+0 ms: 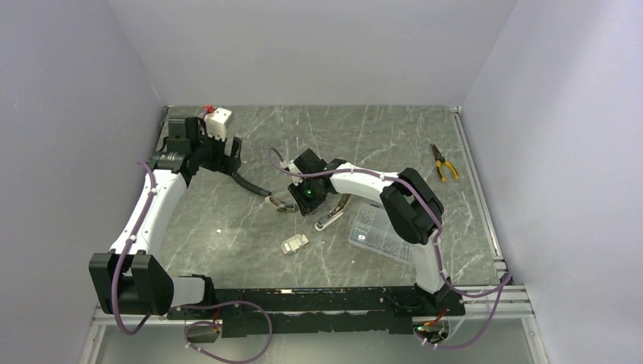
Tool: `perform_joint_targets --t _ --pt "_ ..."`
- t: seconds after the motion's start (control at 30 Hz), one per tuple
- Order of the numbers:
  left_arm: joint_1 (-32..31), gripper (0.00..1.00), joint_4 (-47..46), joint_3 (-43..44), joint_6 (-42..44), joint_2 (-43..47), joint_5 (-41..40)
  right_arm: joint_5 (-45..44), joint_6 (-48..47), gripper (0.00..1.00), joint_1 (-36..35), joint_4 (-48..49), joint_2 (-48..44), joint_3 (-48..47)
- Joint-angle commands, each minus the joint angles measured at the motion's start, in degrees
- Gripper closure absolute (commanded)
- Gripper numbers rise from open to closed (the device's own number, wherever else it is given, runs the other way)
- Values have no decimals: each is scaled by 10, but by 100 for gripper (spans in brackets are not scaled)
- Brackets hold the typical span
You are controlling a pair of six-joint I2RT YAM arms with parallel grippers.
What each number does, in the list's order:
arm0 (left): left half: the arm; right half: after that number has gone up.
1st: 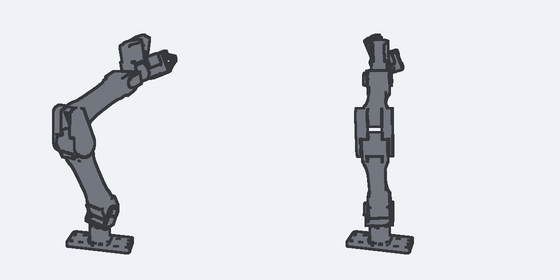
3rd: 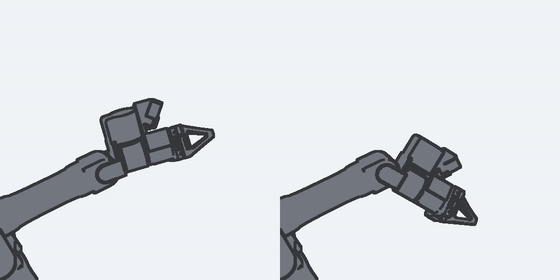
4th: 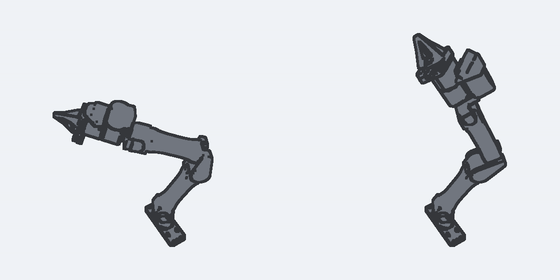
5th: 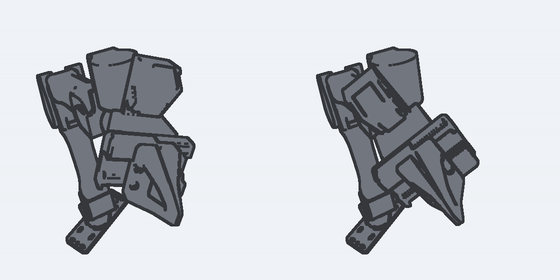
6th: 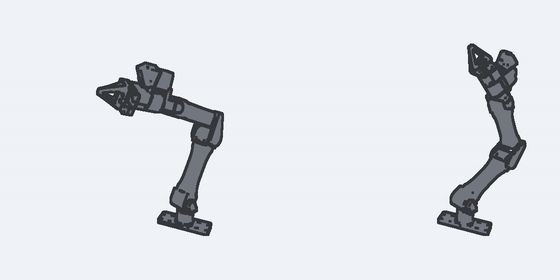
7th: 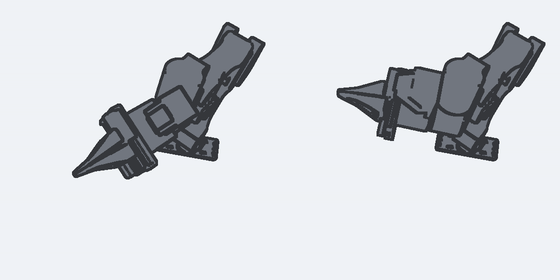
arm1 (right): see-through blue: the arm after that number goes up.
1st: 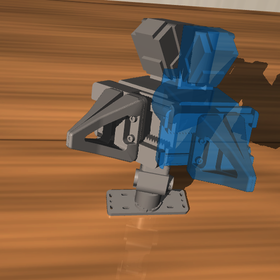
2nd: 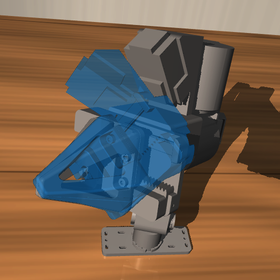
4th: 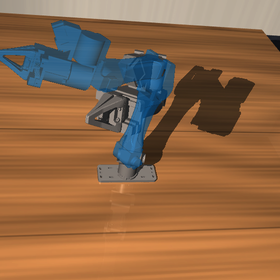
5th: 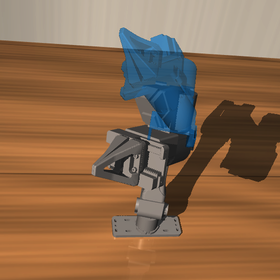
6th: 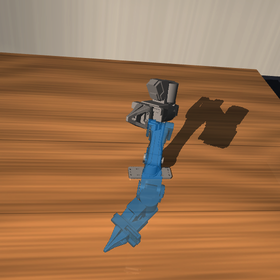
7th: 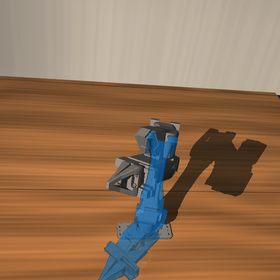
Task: Load the staples into the stapler
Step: Place the staple at the center of the board, then pick up the staple from the center of the board.
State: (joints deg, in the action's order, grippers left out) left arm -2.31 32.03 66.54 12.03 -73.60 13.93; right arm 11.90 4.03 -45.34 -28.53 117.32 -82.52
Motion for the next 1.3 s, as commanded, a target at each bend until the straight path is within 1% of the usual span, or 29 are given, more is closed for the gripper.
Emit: perform_joint_targets --t 0.0,0.1,0.27,0.37,0.5,0.63,0.7,0.8,0.97,1.03,1.27 --pt "2 4 2 10 13 5 25 -7 11 65 2 10 -3 2" --pt "2 4 4 11 14 4 29 -2 10 62 4 9 -4 2" --pt "2 4 3 9 18 0 42 25 3 61 14 24 -23 18" --pt "2 4 6 11 20 -6 52 51 -16 60 17 34 -35 27" --pt "2 4 22 19 26 -14 100 81 -68 61 21 69 -77 64" --pt "3 4 33 18 36 -14 141 117 -198 62 24 108 -131 107" --pt "2 4 39 20 42 -12 156 149 -293 62 27 104 -143 113" --pt "3 4 43 20 47 -10 172 192 -402 62 27 86 -139 112" --pt "3 4 40 24 49 -5 155 250 -526 62 27 53 -116 92" --pt "3 4 40 29 48 -3 145 255 -570 61 26 41 -108 82" --pt "7 4 56 51 41 -21 150 262 -701 57 24 -62 -52 2"
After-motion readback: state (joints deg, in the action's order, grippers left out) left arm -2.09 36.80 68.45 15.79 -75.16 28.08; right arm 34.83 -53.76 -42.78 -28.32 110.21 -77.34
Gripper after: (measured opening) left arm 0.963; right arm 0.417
